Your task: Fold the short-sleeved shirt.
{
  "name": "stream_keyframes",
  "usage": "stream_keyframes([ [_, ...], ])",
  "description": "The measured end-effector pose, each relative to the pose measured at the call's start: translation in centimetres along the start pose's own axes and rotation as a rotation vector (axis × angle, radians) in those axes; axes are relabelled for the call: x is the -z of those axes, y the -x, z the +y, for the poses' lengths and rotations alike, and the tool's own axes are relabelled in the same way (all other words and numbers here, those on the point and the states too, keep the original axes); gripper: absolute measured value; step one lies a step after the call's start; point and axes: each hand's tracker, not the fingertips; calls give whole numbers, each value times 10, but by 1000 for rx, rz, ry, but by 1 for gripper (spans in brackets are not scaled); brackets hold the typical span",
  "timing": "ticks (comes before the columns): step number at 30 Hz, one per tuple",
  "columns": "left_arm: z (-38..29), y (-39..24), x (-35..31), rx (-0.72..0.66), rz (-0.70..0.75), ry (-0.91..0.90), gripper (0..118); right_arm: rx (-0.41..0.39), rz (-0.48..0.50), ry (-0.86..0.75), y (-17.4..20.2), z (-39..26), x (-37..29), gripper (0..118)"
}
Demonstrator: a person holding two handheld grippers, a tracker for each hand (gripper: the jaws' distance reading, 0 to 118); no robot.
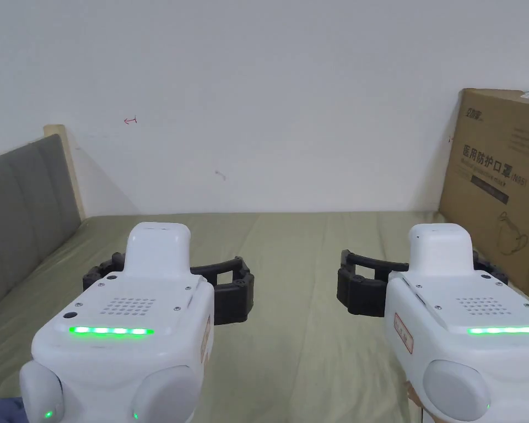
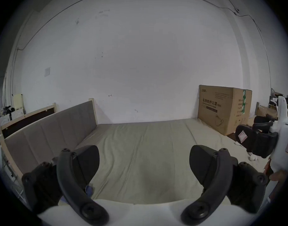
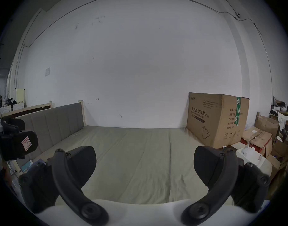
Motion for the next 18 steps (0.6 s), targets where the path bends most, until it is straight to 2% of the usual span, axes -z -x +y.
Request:
stream_keyframes([
  [6,-1,0,-1,-3,-22,11,113,-8,-12,13,2,-2,2,117],
  [10,-2,-1,0,-15,-34,31,113,37,4,20,-3,-3,2,117],
  [16,-5,3,4,-68,-61,43,113,21,-1,24,-3,-7,3,117],
  [18,-5,1,4,-26,-9,21,113,14,0,29,-3,-8,2,117],
])
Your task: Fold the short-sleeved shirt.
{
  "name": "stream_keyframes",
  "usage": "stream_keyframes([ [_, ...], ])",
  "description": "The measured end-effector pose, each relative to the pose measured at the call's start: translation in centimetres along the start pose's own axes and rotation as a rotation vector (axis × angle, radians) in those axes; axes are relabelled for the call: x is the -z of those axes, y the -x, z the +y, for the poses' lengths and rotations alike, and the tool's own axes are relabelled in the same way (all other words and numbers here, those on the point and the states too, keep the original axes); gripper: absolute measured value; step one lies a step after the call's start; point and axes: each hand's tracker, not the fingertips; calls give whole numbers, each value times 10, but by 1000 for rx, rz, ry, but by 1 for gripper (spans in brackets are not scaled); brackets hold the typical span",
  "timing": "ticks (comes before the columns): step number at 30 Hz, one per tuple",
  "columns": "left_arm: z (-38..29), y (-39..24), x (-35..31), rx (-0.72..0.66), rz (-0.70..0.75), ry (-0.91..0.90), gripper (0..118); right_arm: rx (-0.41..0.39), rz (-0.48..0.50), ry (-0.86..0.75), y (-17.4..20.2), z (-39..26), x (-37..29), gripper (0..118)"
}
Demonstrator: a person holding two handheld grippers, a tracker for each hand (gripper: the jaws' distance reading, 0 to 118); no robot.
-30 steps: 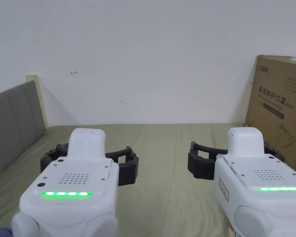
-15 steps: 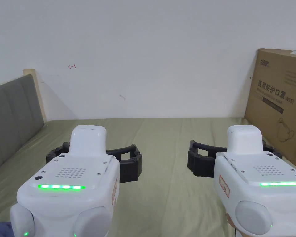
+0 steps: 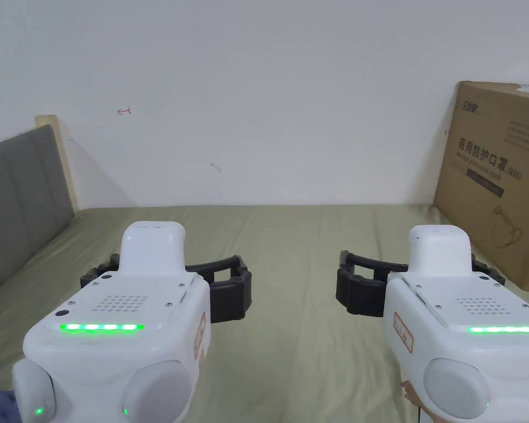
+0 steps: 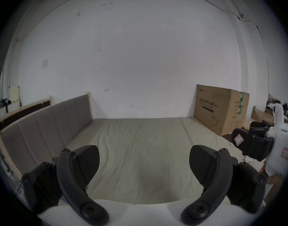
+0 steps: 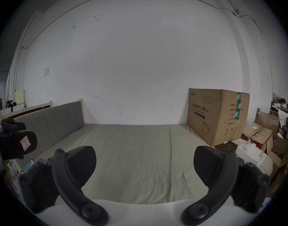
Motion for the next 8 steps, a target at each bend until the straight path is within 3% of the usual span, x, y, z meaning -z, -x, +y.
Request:
stream_keyframes([
  [8,0,0,-2,35,13,-17,113,14,-3,11,-2,-3,2,117],
])
